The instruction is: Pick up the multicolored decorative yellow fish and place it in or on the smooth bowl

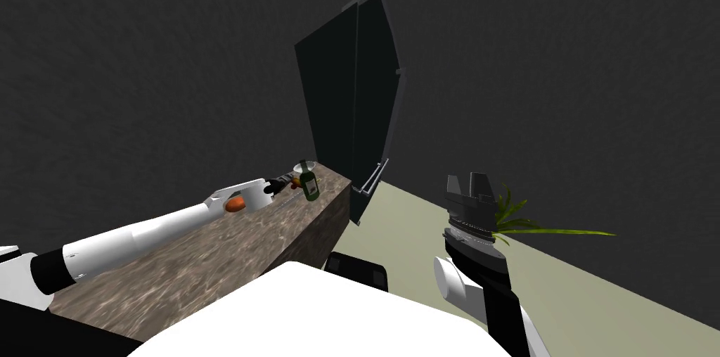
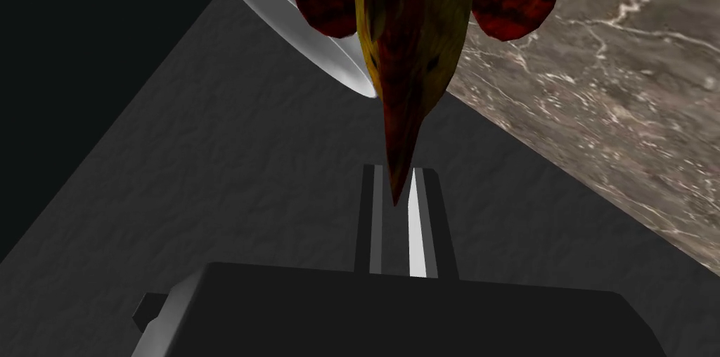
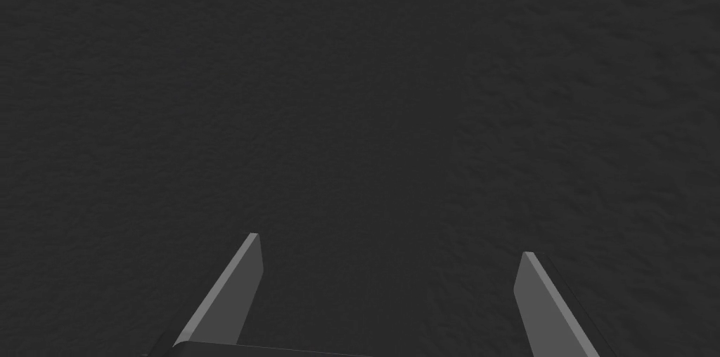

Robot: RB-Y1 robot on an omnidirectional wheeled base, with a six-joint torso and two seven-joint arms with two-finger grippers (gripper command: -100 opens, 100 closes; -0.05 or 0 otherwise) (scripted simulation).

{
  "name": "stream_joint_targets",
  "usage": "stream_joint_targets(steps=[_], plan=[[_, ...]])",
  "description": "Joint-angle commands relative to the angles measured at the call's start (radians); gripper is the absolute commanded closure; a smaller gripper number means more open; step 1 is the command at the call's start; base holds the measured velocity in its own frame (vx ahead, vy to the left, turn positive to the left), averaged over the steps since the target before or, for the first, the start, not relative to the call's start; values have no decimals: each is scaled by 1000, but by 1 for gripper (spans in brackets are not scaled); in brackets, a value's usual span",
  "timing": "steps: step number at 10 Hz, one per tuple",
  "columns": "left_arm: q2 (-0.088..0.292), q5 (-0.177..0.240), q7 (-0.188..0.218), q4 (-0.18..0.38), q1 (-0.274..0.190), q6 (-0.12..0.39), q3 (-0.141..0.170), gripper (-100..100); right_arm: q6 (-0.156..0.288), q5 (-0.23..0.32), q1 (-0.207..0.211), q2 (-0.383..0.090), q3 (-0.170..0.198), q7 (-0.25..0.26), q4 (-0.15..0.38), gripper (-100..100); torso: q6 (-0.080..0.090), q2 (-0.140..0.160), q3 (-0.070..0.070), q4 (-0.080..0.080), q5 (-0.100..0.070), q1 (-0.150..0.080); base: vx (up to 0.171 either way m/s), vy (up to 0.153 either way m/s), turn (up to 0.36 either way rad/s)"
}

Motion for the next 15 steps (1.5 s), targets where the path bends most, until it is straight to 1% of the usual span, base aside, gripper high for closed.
stream_joint_targets(steps=[1,3,5,11,12,15], plan=[[18,34,-22,32,-8,12,14,100,0,0,0,0,0,0,0,0,0,0,0,0,0,0,-89,-43,-128],[39,74,-44,62,-18,28,28,100,0,0,0,0,0,0,0,0,-1,3,2,1,-1,0,-73,-12,-75],[66,124,-71,97,-29,47,45,100,0,0,0,0,0,0,0,0,-1,3,2,1,-1,1,-51,5,-78],[157,302,-166,221,-63,108,101,100,0,0,0,0,0,0,0,0,-1,1,2,2,-2,0,-34,2,-90],[157,311,-166,221,-63,108,101,100,0,0,0,0,0,0,0,0,-2,1,2,2,-3,-1,0,0,0],[203,408,-217,286,-78,135,128,100,0,0,0,0,0,0,0,0,-1,-1,1,2,-3,-2,11,-3,-71]])
